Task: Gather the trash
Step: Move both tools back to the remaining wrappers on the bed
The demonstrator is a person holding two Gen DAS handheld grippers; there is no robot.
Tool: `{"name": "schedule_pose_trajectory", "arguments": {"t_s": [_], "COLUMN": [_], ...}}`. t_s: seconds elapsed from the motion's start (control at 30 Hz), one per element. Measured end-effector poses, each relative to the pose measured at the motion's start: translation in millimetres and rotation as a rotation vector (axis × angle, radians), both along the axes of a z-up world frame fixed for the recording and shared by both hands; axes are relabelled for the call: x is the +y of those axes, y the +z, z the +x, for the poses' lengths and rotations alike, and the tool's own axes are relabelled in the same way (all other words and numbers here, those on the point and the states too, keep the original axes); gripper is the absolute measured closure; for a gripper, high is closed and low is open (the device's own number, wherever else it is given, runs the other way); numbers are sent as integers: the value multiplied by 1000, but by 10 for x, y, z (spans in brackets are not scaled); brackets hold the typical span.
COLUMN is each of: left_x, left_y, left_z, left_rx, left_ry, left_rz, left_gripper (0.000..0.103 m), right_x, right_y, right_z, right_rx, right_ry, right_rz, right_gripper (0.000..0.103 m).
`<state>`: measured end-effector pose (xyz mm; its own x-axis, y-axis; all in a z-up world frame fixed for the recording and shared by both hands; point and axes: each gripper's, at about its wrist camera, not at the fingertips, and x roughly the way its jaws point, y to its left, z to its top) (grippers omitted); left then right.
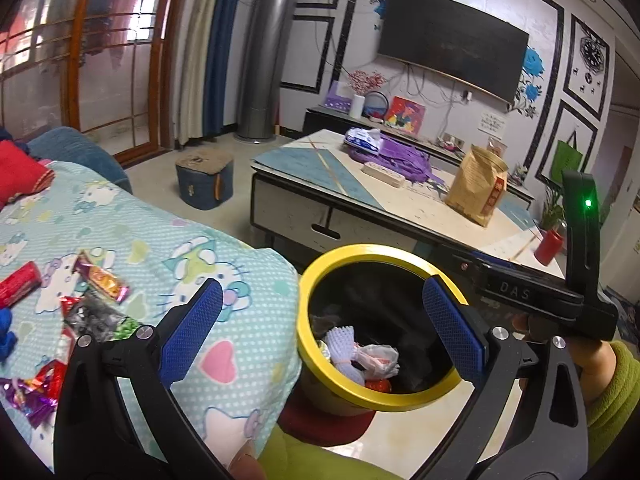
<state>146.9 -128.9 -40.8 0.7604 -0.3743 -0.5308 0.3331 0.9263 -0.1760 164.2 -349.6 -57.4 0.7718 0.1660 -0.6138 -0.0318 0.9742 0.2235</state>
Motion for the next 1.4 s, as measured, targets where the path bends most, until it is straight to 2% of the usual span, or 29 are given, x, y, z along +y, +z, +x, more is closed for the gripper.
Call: {"name": "schedule_pose_trajectory", "arguments": {"t_s": [0.07, 0.13, 0.5, 1.07, 1.4], "left_x": [67, 130, 464, 1067, 1426], "left_y": [18, 45, 161, 251, 256], "left_z": [-13, -30, -170, -338, -371], "left_rx": [-5, -13, -50, -88, -84], "left_ry": [16, 36, 132, 273, 342], "left_rz": [-4, -8, -26, -34, -56], "left_gripper": [11, 11, 11, 11, 11], "right_x": [64, 126, 561, 1243, 1665], "right_y": [24, 49, 182, 298, 306], "right_z": [-17, -43, -187, -427, -550], "right_rx": [-9, -20, -71, -124, -116], "right_ry": [17, 26, 125, 270, 357], "right_rz": [-6, -14, -49, -63, -76], "right_gripper": [29, 23, 20, 19, 19]}}
